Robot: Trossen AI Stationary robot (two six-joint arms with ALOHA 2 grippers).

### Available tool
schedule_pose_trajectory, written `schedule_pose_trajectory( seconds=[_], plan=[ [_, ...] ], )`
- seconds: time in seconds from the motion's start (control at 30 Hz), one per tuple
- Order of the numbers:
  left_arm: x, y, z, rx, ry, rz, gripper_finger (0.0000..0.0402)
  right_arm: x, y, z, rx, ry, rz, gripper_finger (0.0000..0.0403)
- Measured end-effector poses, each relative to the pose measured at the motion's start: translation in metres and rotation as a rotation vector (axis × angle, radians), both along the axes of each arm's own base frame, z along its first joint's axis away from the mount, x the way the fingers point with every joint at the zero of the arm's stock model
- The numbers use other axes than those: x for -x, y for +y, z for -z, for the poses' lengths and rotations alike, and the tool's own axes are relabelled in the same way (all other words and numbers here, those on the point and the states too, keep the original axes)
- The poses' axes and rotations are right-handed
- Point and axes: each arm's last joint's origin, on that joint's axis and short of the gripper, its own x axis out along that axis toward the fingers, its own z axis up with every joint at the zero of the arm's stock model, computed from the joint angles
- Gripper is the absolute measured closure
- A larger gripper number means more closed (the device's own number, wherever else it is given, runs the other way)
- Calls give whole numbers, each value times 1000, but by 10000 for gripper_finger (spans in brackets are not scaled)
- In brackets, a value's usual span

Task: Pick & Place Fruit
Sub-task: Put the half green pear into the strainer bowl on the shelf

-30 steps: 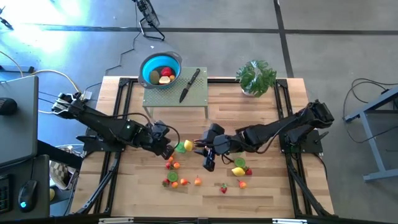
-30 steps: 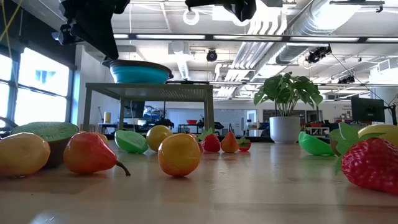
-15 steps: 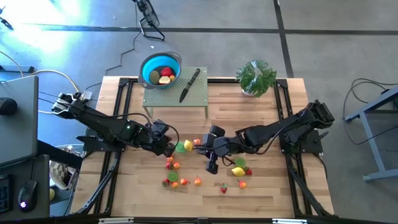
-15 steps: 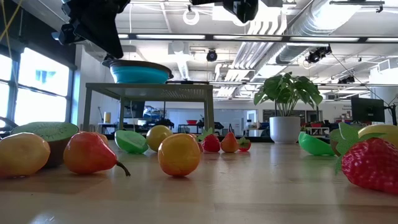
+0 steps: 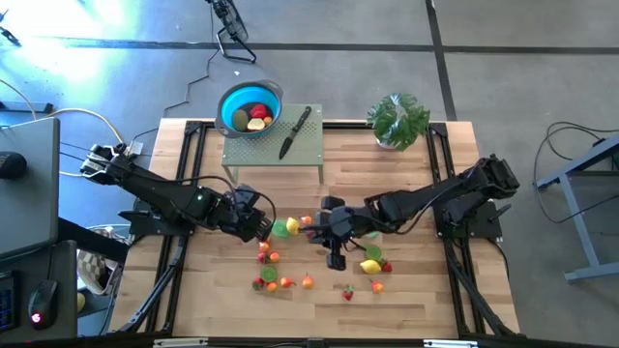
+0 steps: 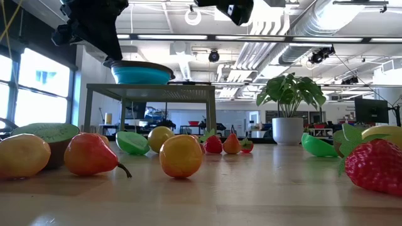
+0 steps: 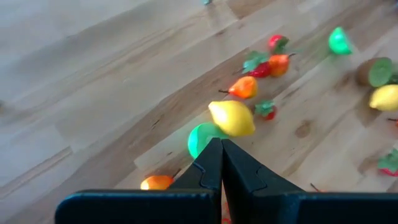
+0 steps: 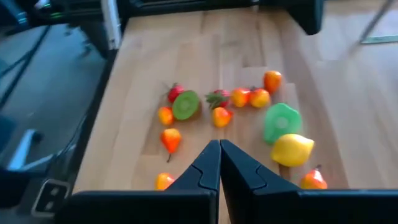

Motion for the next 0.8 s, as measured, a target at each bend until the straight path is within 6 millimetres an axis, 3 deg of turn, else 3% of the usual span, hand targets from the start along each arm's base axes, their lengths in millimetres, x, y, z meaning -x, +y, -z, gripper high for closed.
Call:
schedule_pose_trajectory(
  seconds=[0.17,0.4,0.57,0.8],
  plan=[
    [1,0,9,41,67,-77,401,-4,-16,0,-59,9,-103,400],
    [-13,-2,32,70,171,-126,401,-9,-37,-2,-61,-13,-59,401],
    [-33,13,56,127,280,-145,401,-8,-43,-6,-38,-26,-12,401],
    [-51,24,73,206,314,-106,401,1,-43,-16,-19,-37,11,401]
  ],
)
